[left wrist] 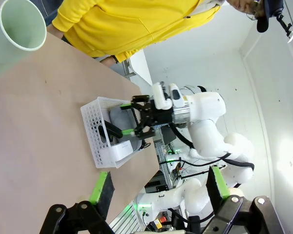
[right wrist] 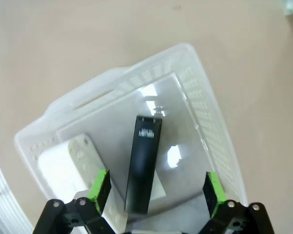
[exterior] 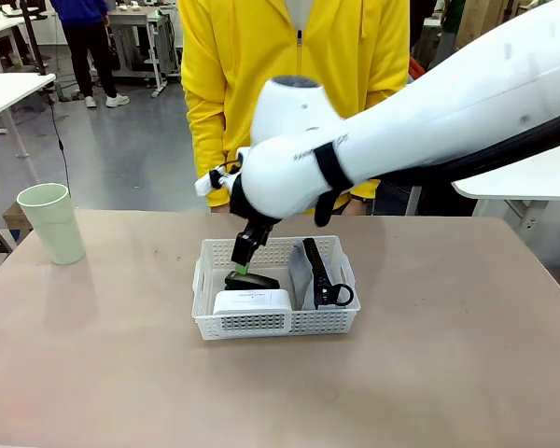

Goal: Efficiently arrange items inside the basket to fit them all.
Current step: Pick up the Stapler and place it inside the Organizing basket.

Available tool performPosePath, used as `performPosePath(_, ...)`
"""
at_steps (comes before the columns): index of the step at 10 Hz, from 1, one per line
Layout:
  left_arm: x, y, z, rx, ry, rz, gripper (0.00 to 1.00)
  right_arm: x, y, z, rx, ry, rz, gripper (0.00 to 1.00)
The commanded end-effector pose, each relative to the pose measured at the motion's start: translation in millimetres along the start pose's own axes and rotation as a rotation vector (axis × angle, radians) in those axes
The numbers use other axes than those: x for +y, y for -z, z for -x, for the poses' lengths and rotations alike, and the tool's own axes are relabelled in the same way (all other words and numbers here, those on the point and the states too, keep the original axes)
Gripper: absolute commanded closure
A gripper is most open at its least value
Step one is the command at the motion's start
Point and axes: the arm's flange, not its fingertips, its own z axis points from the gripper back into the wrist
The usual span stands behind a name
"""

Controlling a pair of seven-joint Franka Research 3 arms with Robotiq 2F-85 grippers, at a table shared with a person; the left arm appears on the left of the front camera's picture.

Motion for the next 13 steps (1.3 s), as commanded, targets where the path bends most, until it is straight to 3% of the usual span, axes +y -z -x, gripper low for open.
performPosePath(1,-1.8,1.4,0.5,-0.018,0.022,0.025,0.00,-7.4,-56.1,63.5,-0.057,0.002,-0.117,0.00)
performPosePath(3,-1.8,1.4,0.5,-0.018,0.022,0.025,0.00,-33.1,-93.3,126.7,-0.109,0.067,-0.326,0.00)
performPosePath(4,-1.8,1.4,0.5,-0.018,0.022,0.025,0.00,-47.2,-105.3,162.5,-0.183,0.144,-0.399,0.00)
performPosePath(7,-1.8,1.4,0.5,-0.018,0.022,0.025,0.00,-67.9,-127.4,276.4,-0.421,0.505,-0.477,0.00)
performPosePath(9,-1.8,1.4,0.5,-0.018,0.022,0.025,0.00,-77.8,-109.6,362.6,-0.574,0.744,-0.593,0.00)
performPosePath(10,-1.8,1.4,0.5,-0.018,0.022,0.025,0.00,-75.6,-93.3,398.8,-0.694,0.793,-0.637,0.00)
performPosePath(13,-1.8,1.4,0.5,-0.018,0.022,0.025,0.00,-62.4,-40.5,466.8,-0.930,0.912,-0.695,0.00)
